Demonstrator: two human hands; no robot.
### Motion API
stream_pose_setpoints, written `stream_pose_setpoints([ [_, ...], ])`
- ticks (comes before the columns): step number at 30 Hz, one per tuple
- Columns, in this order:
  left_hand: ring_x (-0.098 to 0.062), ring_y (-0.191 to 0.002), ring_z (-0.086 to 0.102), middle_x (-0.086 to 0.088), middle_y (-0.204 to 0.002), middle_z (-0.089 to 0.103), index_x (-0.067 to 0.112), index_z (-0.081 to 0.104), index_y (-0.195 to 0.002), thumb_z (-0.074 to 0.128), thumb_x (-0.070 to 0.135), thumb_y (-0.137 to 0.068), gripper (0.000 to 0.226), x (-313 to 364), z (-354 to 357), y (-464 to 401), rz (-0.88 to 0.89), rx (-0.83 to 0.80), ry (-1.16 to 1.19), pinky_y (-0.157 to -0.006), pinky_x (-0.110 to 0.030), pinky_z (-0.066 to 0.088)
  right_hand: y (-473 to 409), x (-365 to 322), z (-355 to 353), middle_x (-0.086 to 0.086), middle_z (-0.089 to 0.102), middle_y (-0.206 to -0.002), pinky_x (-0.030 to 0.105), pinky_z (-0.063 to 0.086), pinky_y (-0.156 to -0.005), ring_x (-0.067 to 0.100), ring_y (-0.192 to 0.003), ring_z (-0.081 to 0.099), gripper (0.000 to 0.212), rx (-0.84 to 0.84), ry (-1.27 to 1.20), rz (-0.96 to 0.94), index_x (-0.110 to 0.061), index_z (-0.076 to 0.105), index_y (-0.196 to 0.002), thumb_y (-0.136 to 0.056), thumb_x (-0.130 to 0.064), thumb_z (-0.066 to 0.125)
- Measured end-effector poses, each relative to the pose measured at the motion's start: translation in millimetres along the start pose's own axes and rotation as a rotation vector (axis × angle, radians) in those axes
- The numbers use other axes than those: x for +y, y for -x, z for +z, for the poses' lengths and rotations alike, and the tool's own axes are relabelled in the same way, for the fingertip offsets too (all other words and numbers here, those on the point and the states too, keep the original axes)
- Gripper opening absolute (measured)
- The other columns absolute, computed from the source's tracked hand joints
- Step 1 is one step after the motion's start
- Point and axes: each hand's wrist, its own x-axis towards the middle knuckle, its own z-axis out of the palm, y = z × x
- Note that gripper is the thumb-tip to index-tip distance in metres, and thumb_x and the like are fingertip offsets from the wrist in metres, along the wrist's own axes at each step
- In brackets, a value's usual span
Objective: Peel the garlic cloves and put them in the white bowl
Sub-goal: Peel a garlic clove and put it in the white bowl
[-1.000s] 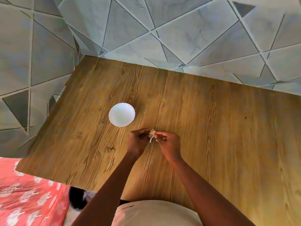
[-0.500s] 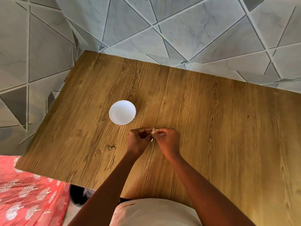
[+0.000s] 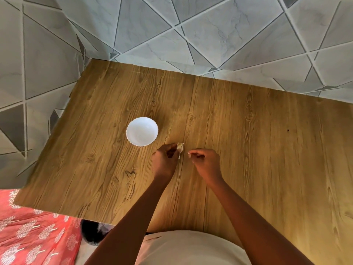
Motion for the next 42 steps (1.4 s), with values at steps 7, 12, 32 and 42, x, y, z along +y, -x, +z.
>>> stream_pose_setpoints([
  [7,-0.008,-0.088,0.069,-0.001,-0.106,0.073,0.015,0.074,-0.120,0.075,0.015,-0.092,0.028,-6.9,4.5,5.4,0.111,0.056,-0.174,-0.080,-0.015,0.055,28.4,15.1,-21.4,0.000,0.075,-0.081,0.020,0.055,-0.058,0.013,-0.062,0.072,0.010,-0.187,-0.098,0.150,-0.015,0.076,-0.094,-0.093,-0.006,0.070],
  [12,-0.006,-0.086,0.064,0.001,-0.103,0.071,0.011,0.074,-0.110,0.074,0.008,-0.092,0.018,-15.9,-7.1,46.7,0.105,0.108,-0.155,-0.076,-0.011,0.052,43.7,21.4,-22.6,0.006,0.074,-0.075,0.027,0.059,-0.060,0.019,-0.064,0.073,0.007,-0.155,-0.149,0.160,-0.004,0.075,-0.084,-0.083,0.003,0.078],
  [32,-0.014,-0.115,0.059,-0.001,-0.116,0.066,0.009,0.078,-0.108,0.076,0.006,-0.088,0.021,-48.0,-16.3,82.2,0.499,-0.154,-0.262,-0.098,-0.020,0.047,40.2,7.0,-3.6,-0.006,0.066,-0.059,0.031,0.060,-0.064,0.014,-0.055,0.068,0.032,-0.212,0.314,0.140,-0.024,0.068,-0.060,-0.078,0.001,0.076],
  [42,-0.008,-0.108,0.056,0.007,-0.111,0.067,0.017,0.079,-0.104,0.079,0.007,-0.082,0.024,-38.2,-4.9,85.0,0.350,-0.120,-0.248,-0.094,-0.005,0.034,38.6,15.8,6.4,0.004,0.068,-0.074,0.038,0.063,-0.059,0.022,-0.070,0.070,0.020,-0.208,0.348,0.233,-0.021,0.069,-0.069,-0.075,-0.004,0.076],
])
